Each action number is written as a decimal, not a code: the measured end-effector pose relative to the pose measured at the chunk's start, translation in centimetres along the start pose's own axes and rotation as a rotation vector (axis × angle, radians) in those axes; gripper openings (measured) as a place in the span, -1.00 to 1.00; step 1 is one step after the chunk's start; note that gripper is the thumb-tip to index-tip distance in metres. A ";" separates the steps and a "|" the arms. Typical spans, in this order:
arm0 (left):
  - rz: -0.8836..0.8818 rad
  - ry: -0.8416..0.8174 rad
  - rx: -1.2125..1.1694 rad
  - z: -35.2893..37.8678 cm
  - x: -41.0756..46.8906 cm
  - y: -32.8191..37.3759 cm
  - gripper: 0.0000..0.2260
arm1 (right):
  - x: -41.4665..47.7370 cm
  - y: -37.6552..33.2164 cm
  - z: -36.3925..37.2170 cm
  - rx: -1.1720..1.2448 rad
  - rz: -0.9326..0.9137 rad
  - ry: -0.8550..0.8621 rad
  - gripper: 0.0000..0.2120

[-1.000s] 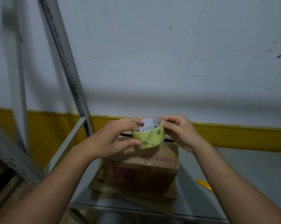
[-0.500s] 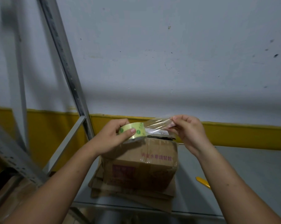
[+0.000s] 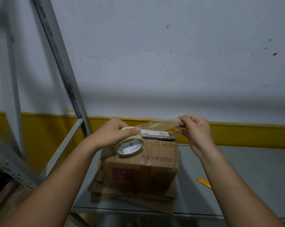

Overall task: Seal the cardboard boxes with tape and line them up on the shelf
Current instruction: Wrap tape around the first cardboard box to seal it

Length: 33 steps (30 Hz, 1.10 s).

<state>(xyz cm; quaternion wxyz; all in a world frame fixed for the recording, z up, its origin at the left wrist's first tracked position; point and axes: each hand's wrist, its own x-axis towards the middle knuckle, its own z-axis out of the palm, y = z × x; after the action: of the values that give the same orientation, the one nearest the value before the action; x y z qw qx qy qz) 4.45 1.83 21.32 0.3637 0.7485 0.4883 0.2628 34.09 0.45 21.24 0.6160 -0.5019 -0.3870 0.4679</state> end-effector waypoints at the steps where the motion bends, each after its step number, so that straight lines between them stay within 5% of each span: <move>1: 0.033 -0.010 -0.105 -0.2 -0.1 0.2 -0.30 | 0.2 0.1 -0.3 0.039 0.046 0.016 -0.87; 6: 0.072 0.022 -0.507 -0.2 0.0 0.4 -0.54 | 0.9 1.6 -2.0 0.161 0.171 0.028 -0.88; 11: -0.003 0.046 -0.156 0.1 1.9 0.6 -0.45 | 1.1 2.9 -3.4 0.000 0.097 0.119 -0.83; 18: -0.264 -0.331 0.607 -0.5 7.3 3.0 -0.73 | 1.6 4.8 -4.1 -0.080 0.122 0.228 -0.78; 24: -0.413 -0.648 0.850 1.4 11.1 1.0 -0.69 | 1.2 6.1 -3.3 -0.126 0.131 0.233 -0.75; 33: -0.601 -0.747 0.823 2.0 13.0 -1.4 -0.43 | 1.3 8.5 -3.4 -0.124 0.206 0.218 -0.78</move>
<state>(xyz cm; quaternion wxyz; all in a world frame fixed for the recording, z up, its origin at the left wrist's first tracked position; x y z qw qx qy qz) 10.16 13.59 19.49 0.2501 0.6985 0.5784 -0.3392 36.08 1.36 12.26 0.5709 -0.6237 -0.2924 0.4467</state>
